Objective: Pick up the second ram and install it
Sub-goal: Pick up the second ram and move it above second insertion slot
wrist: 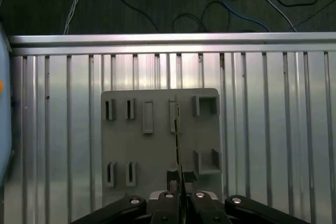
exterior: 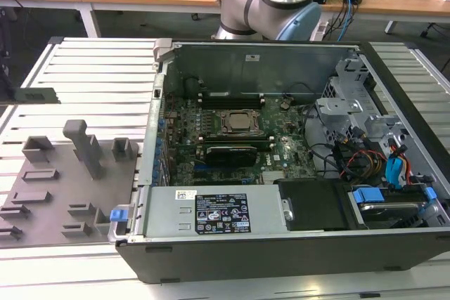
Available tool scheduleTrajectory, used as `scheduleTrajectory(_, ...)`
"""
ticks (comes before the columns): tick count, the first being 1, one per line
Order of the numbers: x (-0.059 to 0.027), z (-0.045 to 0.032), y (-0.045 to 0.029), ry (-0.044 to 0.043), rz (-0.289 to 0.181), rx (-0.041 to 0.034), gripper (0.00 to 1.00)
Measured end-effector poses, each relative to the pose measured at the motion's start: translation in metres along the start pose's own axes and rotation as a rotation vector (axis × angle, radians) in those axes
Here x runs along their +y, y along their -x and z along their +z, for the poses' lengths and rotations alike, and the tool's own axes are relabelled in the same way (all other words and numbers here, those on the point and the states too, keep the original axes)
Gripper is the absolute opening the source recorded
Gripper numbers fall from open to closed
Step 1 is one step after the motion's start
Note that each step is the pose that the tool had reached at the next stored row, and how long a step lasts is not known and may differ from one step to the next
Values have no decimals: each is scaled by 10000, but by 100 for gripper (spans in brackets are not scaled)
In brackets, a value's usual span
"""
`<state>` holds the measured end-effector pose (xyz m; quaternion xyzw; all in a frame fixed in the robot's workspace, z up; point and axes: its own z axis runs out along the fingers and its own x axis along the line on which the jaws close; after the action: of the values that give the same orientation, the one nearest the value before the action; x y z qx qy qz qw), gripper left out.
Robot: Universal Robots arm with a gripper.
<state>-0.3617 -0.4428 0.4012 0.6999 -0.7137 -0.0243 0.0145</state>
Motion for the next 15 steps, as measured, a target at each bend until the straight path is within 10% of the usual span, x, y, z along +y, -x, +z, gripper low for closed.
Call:
scheduleTrajectory(3, 8, -133, 8, -2, -1, -7, 14)
scheduleTrajectory(9, -17, -136, 9, 1, -1, -15, 14)
scheduleTrajectory(15, -358, -153, 16, 2, -1, -16, 14)
